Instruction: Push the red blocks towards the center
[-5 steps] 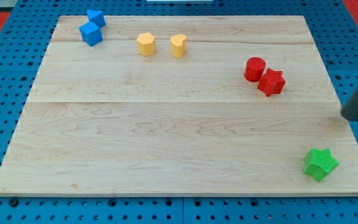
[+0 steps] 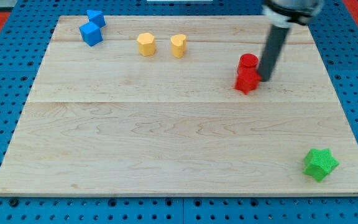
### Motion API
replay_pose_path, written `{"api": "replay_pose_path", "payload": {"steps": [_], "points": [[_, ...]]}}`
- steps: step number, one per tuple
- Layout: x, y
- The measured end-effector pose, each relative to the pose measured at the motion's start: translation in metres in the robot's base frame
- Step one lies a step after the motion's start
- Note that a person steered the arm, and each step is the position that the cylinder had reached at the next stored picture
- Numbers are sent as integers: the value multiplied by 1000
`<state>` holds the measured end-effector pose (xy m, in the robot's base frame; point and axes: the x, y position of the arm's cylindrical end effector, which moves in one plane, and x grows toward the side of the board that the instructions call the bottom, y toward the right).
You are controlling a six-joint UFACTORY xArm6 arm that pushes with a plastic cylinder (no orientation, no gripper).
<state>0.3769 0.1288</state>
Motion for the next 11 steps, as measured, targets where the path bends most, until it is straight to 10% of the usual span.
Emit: {"api": "replay_pose_path", "payload": {"steps": [1, 5, 7, 11], "points": [[-8, -58], [-41, 57], [-57, -51], [-55, -34]]}}
